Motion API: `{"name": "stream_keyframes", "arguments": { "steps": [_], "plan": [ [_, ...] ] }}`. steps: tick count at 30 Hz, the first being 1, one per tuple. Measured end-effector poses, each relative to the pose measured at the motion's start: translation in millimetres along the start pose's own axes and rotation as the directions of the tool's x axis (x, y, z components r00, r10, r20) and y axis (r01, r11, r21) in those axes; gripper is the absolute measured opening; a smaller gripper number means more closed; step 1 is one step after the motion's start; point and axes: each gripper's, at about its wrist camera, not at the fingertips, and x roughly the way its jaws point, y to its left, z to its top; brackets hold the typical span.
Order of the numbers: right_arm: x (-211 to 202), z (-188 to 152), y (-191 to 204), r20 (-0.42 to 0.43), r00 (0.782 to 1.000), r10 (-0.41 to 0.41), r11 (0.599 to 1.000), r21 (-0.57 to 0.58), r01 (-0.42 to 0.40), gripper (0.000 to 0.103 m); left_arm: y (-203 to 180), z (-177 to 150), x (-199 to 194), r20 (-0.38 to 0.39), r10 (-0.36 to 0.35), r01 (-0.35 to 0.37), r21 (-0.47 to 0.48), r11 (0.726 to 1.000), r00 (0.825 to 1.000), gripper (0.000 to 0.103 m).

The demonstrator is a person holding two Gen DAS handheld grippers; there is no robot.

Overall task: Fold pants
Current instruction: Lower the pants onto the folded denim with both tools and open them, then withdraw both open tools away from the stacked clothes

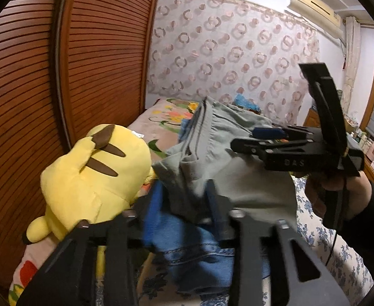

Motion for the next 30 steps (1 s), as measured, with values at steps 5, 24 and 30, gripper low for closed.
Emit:
{"name": "stream_keyframes", "arguments": {
  "steps": [5, 24, 30],
  "plan": [
    [-10.7, -7.5, 11.4, 0.022, 0.999, -0.026, 1.000, 0.004, 0.026, 0.086, 8.3, -2.9, -6.1, -0.002, 0.010, -0.010, 0.003, 1.000, 1.000, 0.079],
    [-58.0, -30.5, 39.2, 0.073, 0.997, -0.036, 0.999, 0.029, 0.034, 0.102, 10.0, -8.1, -27.3, -0.013, 0.071, -0.070, 0.069, 0.995, 0.997, 0.079],
    [-78.4, -40.4, 50.0, 0.090, 0.994, -0.055, 0.997, 0.051, 0.051, 0.102, 3.1, -13.3, -39.8, -0.018, 0.055, -0.053, 0.083, 0.995, 0.998, 0.079]
  ]
}}
